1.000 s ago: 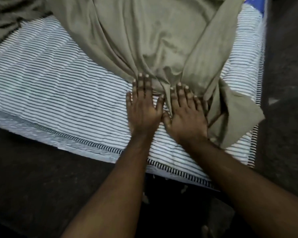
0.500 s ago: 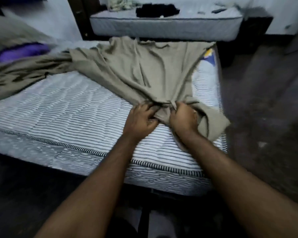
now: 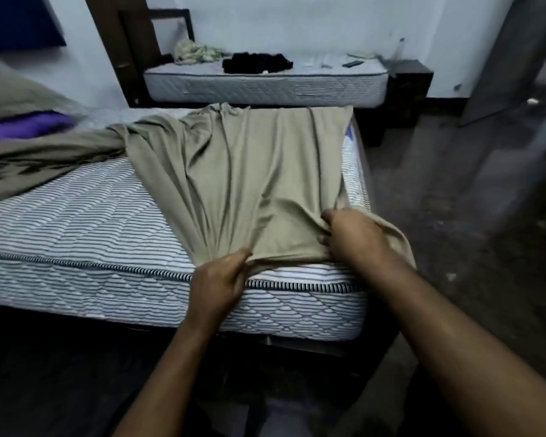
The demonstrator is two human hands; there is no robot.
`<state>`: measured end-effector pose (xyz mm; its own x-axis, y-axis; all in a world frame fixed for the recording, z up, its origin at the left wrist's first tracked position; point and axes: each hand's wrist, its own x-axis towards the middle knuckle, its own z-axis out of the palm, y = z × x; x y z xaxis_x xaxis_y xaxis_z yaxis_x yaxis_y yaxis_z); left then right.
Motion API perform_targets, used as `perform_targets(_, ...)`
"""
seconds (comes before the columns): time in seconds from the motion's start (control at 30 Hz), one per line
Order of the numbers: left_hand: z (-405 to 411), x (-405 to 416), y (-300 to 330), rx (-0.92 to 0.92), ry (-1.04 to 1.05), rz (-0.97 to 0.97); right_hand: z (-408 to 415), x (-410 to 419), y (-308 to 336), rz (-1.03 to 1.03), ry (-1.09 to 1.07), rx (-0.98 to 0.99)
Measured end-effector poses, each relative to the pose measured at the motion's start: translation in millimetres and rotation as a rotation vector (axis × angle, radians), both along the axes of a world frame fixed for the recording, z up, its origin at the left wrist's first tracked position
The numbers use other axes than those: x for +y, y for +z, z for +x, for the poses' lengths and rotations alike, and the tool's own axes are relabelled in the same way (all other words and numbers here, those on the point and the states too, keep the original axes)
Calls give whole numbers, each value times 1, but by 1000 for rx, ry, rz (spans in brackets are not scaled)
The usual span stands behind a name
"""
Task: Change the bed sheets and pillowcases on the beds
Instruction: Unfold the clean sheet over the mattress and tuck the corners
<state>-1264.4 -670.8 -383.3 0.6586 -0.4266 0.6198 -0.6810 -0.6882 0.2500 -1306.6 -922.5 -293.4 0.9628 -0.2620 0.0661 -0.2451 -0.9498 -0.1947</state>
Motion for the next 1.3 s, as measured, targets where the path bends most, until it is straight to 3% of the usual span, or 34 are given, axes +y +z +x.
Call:
perform_targets(0.07,-16,17,5,56,30,-71,-20,12,-5,-67,19,-1)
perform_targets(0.17,-15,22,27,195,36,77,-38,12,-7,-70,34,34)
perform_targets(0.37,-1,46,50,471,162,79,-41,-8,5,375,12,-19)
perform_targets(0.5,12,91,53,674,335,114,-47,-12,-10,631,185,-98)
perform_targets(0.6,27,121,63,736,509,151,-43,-18,-17,673,196,-224)
perform_targets(0.67,24,112,66,686,610,342,-37,-23,-18,671,121,-296)
perform_targets(0.7,18,100,62,576,650,432,-34,-22,-19,713,94,-305)
perform_targets(0.73,13,84,56,418,664,451,-33,-22,-22,724,68,-312)
perform_targets(0.8,-2,45,53,207,565,290,-33,-19,-29,600,43,-326)
perform_targets(0.87,-10,7,49,221,325,144,-33,-16,-33,415,73,-294)
perform_targets(0.97,-12,-37,40,350,54,144,-28,-11,-29,366,99,-207)
perform_targets(1.1,-23,-57,28,286,-105,235,-11,-13,-30,317,-113,-257)
perform_targets(1.2,-29,-58,21,248,-155,287,-2,-21,-35,206,-280,-161)
perform_targets(1.3,-34,-62,13,45,-190,305,-1,-19,-42,123,-198,-227)
